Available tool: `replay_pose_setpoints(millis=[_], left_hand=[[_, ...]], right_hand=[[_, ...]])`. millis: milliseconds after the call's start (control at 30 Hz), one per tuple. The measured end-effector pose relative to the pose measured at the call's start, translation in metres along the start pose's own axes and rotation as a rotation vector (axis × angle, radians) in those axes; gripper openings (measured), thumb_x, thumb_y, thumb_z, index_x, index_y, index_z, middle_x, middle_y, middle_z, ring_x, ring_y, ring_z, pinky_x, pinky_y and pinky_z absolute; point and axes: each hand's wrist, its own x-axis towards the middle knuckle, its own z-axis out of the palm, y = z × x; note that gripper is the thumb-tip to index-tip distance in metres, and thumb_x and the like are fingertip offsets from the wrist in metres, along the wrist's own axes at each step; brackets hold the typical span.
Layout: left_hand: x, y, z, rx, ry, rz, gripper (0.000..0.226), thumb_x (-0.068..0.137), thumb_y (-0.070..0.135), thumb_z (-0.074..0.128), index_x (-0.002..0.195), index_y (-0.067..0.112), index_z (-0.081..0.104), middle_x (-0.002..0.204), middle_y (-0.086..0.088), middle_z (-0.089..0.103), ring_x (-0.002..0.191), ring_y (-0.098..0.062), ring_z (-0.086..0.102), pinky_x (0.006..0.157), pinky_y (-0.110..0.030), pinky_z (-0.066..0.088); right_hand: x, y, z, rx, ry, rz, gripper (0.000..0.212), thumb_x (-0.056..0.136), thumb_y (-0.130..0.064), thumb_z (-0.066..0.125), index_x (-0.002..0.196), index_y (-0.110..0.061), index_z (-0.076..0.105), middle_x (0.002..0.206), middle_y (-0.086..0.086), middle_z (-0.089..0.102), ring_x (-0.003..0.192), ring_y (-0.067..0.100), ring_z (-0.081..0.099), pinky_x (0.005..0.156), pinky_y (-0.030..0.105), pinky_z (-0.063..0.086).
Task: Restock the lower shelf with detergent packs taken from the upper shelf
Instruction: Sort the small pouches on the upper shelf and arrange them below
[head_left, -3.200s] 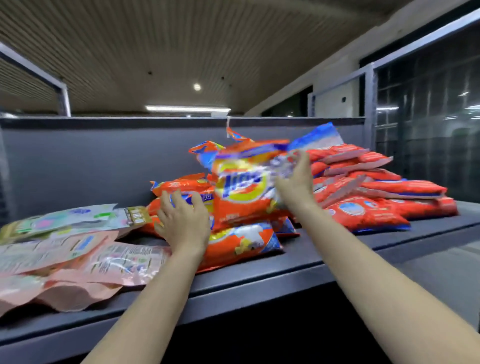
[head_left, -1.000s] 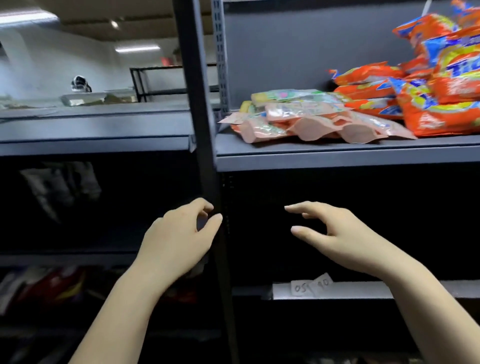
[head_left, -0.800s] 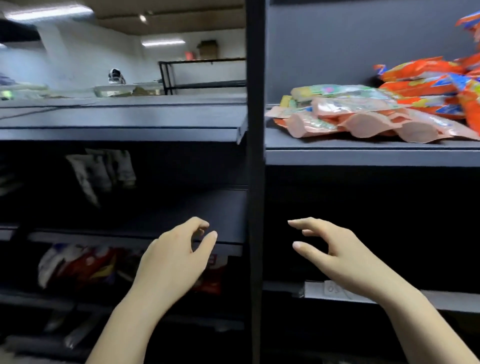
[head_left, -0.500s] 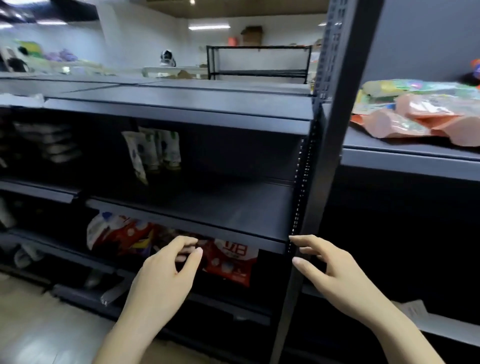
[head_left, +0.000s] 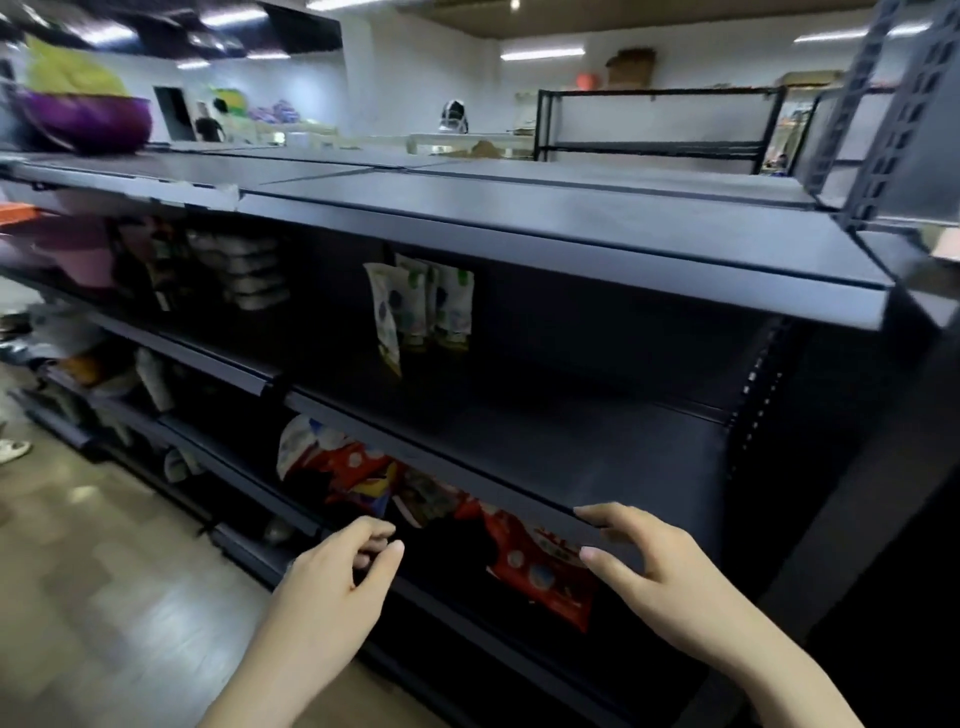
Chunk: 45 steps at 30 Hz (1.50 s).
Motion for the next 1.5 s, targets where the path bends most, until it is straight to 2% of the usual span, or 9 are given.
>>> replay_pose_setpoints(millis=[300,467,700,867,1033,1133,1233,1367,1500], left_hand=[[0.032,-0.039,-0.008,0.023,-0.019,-0.090,0.012,0.093,0.050,0.046,0.103,0.047,0.053,0.102,0.026,0.058,0.100,0.004,0.054,0.085,-0.022,0.050],[0.064,-0.077,-0.029,0.021,-0.044,-0.079,0.015,0.093,0.050,0.045,0.106,0.047,0.052,0.101,0.027,0.057,0.098,0.006,0.054,0.079,-0.014,0.045],[0.128,-0.136,-0.087,0.070,-0.136,0.023,0.019,0.094,0.049,0.046,0.110,0.044,0.054,0.102,0.025,0.057,0.100,0.004,0.055,0.087,-0.021,0.048],[0.167,-0.171,-0.124,0.102,-0.216,0.081,0.023,0.094,0.051,0.044,0.114,0.042,0.052,0.101,0.025,0.056,0.099,0.004,0.054,0.084,-0.023,0.050],[0.196,-0.198,-0.142,0.069,-0.274,0.090,0.030,0.094,0.049,0.045,0.123,0.039,0.049,0.106,0.023,0.055,0.100,0.002,0.054,0.087,-0.027,0.050],[0.218,-0.203,-0.146,0.051,-0.296,0.104,0.032,0.095,0.047,0.046,0.125,0.035,0.049,0.108,0.021,0.055,0.100,0.001,0.054,0.087,-0.028,0.051],[0.246,-0.202,-0.148,0.038,-0.298,0.131,0.032,0.096,0.046,0.046,0.125,0.034,0.049,0.109,0.021,0.054,0.103,0.000,0.054,0.090,-0.030,0.050],[0.281,-0.197,-0.148,0.021,-0.235,0.167,0.027,0.096,0.044,0.047,0.120,0.034,0.053,0.105,0.021,0.056,0.102,-0.002,0.056,0.089,-0.032,0.051],[0.317,-0.195,-0.147,0.026,-0.230,0.188,0.029,0.096,0.044,0.047,0.122,0.032,0.053,0.101,0.022,0.055,0.102,-0.002,0.056,0.089,-0.030,0.051]], right_hand=[[0.068,-0.015,0.035,-0.026,-0.176,0.005,0.034,0.091,-0.047,0.053,0.125,-0.046,0.049,0.124,-0.028,0.050,0.116,-0.011,0.045,0.094,0.013,0.038],[0.098,-0.038,0.061,-0.020,-0.158,0.038,0.033,0.092,-0.044,0.054,0.125,-0.045,0.049,0.116,-0.033,0.047,0.100,-0.028,0.039,0.078,-0.003,0.035],[0.133,-0.088,0.110,0.081,-0.055,0.175,0.029,0.093,-0.037,0.056,0.121,-0.041,0.052,0.094,-0.022,0.055,0.065,-0.023,0.049,0.060,0.008,0.045],[0.148,-0.123,0.137,0.081,0.044,0.269,0.028,0.092,-0.039,0.056,0.119,-0.047,0.051,0.104,-0.024,0.054,0.093,-0.008,0.054,0.063,0.008,0.046],[0.164,-0.141,0.158,0.045,0.055,0.353,0.032,0.092,-0.040,0.055,0.124,-0.045,0.050,0.115,-0.022,0.054,0.103,-0.001,0.057,0.093,0.023,0.047],[0.180,-0.146,0.164,0.046,0.068,0.384,0.033,0.093,-0.039,0.055,0.125,-0.044,0.048,0.113,-0.020,0.054,0.101,0.000,0.057,0.086,0.020,0.050],[0.201,-0.145,0.168,0.067,0.076,0.393,0.033,0.093,-0.038,0.056,0.125,-0.044,0.048,0.114,-0.018,0.054,0.089,-0.005,0.054,0.058,0.008,0.045],[0.234,-0.136,0.168,0.052,0.104,0.376,0.036,0.093,-0.038,0.056,0.128,-0.042,0.049,0.125,-0.018,0.051,0.110,-0.005,0.050,0.080,0.012,0.042],[0.270,-0.127,0.168,0.053,0.094,0.366,0.036,0.094,-0.038,0.055,0.129,-0.041,0.048,0.126,-0.017,0.052,0.114,-0.002,0.049,0.083,0.014,0.042]])
